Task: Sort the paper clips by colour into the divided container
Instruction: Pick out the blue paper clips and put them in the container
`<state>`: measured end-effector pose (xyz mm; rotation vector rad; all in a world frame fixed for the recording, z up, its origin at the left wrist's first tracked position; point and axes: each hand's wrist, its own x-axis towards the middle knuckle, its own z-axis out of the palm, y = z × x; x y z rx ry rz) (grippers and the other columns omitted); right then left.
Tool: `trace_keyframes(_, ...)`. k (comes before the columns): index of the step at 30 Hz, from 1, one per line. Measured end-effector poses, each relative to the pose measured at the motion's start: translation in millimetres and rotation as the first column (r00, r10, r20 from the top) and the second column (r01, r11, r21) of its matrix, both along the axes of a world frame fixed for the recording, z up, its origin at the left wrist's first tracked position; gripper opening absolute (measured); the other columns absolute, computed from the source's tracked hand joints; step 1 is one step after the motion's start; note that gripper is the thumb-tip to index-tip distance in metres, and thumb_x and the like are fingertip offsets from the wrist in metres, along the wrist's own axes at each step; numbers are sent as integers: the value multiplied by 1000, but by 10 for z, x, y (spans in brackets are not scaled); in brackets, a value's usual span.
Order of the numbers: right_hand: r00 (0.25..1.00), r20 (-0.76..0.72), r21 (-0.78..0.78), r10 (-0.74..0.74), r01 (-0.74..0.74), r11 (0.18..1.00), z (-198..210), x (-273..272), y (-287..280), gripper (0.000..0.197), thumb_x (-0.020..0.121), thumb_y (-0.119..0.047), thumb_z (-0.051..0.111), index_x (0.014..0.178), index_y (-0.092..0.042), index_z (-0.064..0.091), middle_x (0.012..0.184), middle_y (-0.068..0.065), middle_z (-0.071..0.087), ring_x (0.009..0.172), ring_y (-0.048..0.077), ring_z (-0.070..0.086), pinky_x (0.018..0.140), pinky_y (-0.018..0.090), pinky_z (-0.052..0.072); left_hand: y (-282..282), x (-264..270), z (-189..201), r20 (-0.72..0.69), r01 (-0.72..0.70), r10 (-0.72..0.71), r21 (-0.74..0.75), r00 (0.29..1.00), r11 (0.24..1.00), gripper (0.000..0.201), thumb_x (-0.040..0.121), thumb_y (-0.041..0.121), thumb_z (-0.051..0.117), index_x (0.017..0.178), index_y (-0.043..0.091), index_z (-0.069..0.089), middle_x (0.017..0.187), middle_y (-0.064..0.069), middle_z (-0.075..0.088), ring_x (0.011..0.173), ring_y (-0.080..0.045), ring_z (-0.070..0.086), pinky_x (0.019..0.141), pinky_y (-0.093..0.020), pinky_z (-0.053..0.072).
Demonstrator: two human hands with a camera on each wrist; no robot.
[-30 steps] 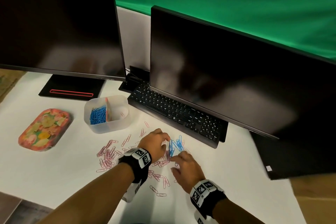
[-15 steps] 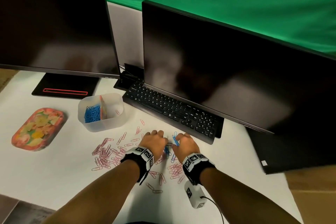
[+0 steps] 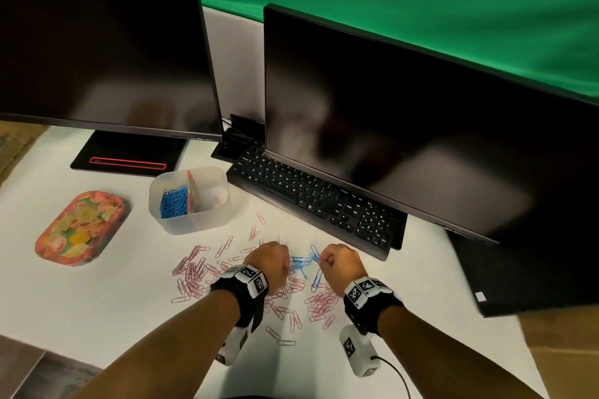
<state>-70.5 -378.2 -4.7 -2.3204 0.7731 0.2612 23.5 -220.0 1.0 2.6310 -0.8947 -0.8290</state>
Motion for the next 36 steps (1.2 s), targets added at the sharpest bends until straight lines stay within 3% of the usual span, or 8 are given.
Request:
trace_keyframes(6, 956, 132, 348, -263, 204, 915, 76, -74, -79, 23, 84, -7, 63, 68, -23, 64, 67, -6, 66, 62, 11, 59, 62, 21, 48, 112, 79, 53, -222, -300, 240, -297, 945, 907, 20, 81, 9, 59, 76, 28, 63, 68, 9, 63, 68, -11, 62, 72, -24, 53)
trace_keyframes(12, 849, 91, 836, -520, 218, 503, 256, -138, -10, 15, 90, 8, 54, 93, -2, 64, 76, 14, 59, 60, 18, 54, 58, 27, 52, 182, 111, 92, -543, -430, 207, -323, 814, 843, 29, 92, 6, 49, 106, 22, 69, 79, -1, 62, 70, -15, 51, 68, -22, 41)
trace_keyframes(17, 823, -44, 977, -567, 155, 150, 370, -167, 95, 30, 90, 9, 44, 112, 4, 63, 79, 12, 67, 64, 22, 62, 68, 35, 58, 140, 88, 226, -835, -779, 254, -285, 488, 559, 9, 68, 12, 52, 71, 13, 60, 75, -4, 58, 67, -16, 55, 60, -25, 42)
trace_keyframes(23, 828, -138, 987, -543, 162, -4, 497, -123, 129, 32, 77, 0, 35, 95, 0, 60, 72, 9, 52, 61, 23, 56, 61, 34, 52, 138, 9, 288, -950, -925, 107, -255, 295, 280, 25, 79, 1, 28, 63, 8, 45, 65, -8, 56, 68, -25, 59, 62, -31, 43)
trace_keyframes(28, 824, -141, 971, -549, 223, 84, 489, -121, 61, 14, 83, -16, 43, 82, -9, 55, 70, 5, 49, 57, 19, 46, 54, 30, 36, 118, 9, 313, -968, -947, 78, -214, 238, 238, 19, 78, 11, 29, 67, 10, 44, 62, -8, 48, 53, -21, 45, 54, -29, 34)
trace_keyframes(30, 820, -116, 892, -561, 334, 304, 376, -100, -9, 13, 90, -18, 52, 80, -10, 54, 65, 3, 46, 51, 15, 40, 47, 26, 28, 81, 36, 274, -944, -929, 183, -211, 274, 303, 21, 86, 16, 36, 67, 13, 46, 61, -5, 43, 50, -17, 37, 53, -28, 28)
trace_keyframes(33, 913, 1, 369, -408, 379, 848, 188, -26, -93, 10, 86, -21, 62, 83, -11, 64, 64, 0, 57, 52, 15, 50, 49, 25, 40, 16, 44, 168, -617, -665, 373, -347, 693, 662, 21, 90, 26, 57, 71, 16, 54, 70, -6, 55, 59, -18, 49, 58, -27, 38)
trace_keyframes(36, 980, -56, 12, -192, 193, 981, 154, 69, -64, 10, 85, -24, 59, 91, -22, 67, 86, 1, 68, 74, 16, 62, 60, 19, 47, -51, 14, 138, -142, -183, 156, -197, 977, 963, 13, 87, 29, 60, 98, 23, 60, 97, -6, 68, 87, -22, 64, 75, -29, 51)
